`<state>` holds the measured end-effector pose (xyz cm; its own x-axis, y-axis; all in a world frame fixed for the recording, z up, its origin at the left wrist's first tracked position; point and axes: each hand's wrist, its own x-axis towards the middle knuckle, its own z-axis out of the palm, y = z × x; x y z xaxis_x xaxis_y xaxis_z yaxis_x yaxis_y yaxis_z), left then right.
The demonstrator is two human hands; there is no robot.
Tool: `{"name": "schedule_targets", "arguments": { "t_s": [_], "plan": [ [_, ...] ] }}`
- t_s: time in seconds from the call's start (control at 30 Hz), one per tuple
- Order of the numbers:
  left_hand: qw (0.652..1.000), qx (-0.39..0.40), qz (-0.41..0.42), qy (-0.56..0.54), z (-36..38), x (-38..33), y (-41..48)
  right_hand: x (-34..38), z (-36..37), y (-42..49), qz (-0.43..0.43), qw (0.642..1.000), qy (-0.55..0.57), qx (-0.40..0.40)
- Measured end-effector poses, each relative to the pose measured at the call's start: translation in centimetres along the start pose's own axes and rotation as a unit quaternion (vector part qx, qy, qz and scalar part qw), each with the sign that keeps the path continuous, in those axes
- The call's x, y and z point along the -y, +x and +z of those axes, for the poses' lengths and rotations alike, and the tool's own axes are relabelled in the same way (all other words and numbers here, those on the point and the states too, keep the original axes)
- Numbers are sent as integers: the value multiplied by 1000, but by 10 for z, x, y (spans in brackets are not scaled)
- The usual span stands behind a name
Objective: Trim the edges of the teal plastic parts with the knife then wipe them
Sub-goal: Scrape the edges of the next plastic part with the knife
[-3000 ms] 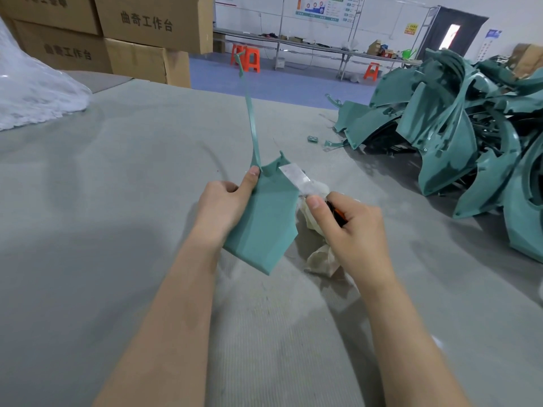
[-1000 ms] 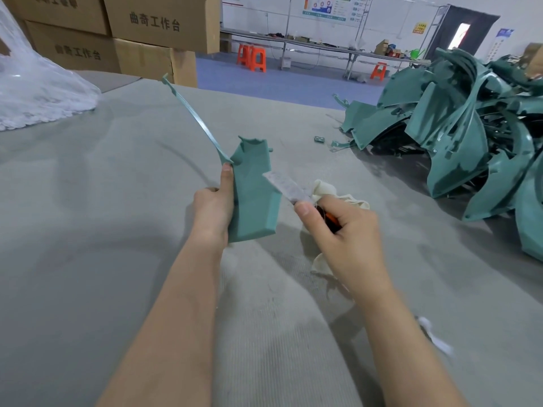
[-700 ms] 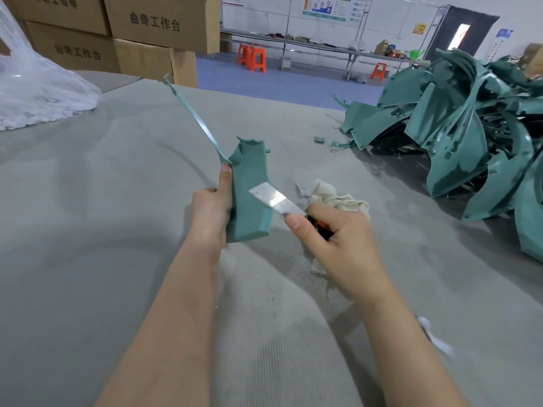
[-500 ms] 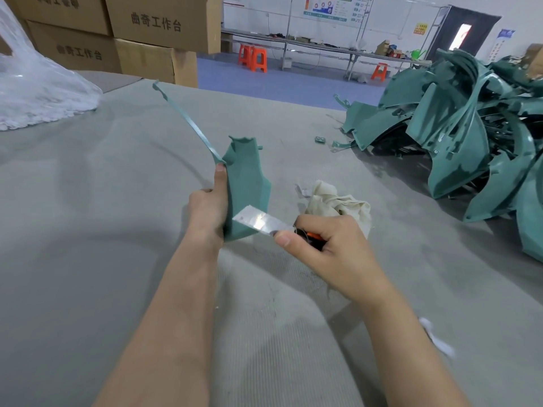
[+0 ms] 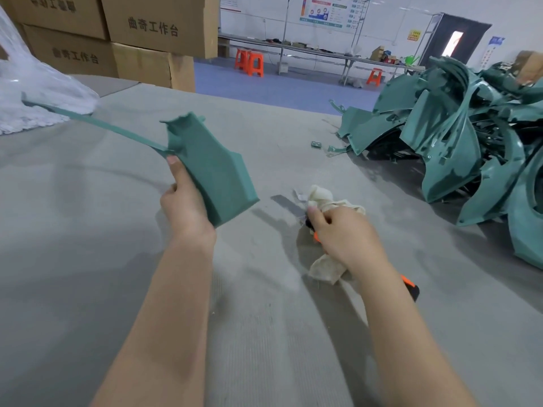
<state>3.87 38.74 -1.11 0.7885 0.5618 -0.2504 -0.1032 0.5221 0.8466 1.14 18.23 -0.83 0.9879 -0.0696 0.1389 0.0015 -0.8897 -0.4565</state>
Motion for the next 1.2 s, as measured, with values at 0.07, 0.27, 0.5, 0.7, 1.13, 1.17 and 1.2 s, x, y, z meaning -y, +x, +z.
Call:
{"name": "schedule_targets", "arguments": {
  "t_s": [0.07, 0.27, 0.5, 0.7, 1.13, 1.17, 1.2],
  "plan": [
    [1000, 3, 12, -2, 1, -1, -1, 6, 3, 3, 3, 1000, -22, 22],
    [1000, 22, 8, 13, 1, 0, -3, 2, 12, 6, 31, 993, 8, 111],
    [997, 44, -5, 63, 5, 5, -9, -8, 16, 10, 40, 998, 51, 27],
    [995, 80, -46, 27, 9, 7, -12, -15, 8, 10, 26, 994, 105, -28],
    [978, 114, -113, -134, 22, 9, -34, 10, 5, -3, -49, 941, 250, -221],
    [976, 119, -121, -140, 22, 8, -35, 9, 3, -3, -40, 939, 259, -224],
    [974, 124, -126, -144, 22, 7, -35, 7, 2, -2, -32, 935, 268, -228]
  ]
}}
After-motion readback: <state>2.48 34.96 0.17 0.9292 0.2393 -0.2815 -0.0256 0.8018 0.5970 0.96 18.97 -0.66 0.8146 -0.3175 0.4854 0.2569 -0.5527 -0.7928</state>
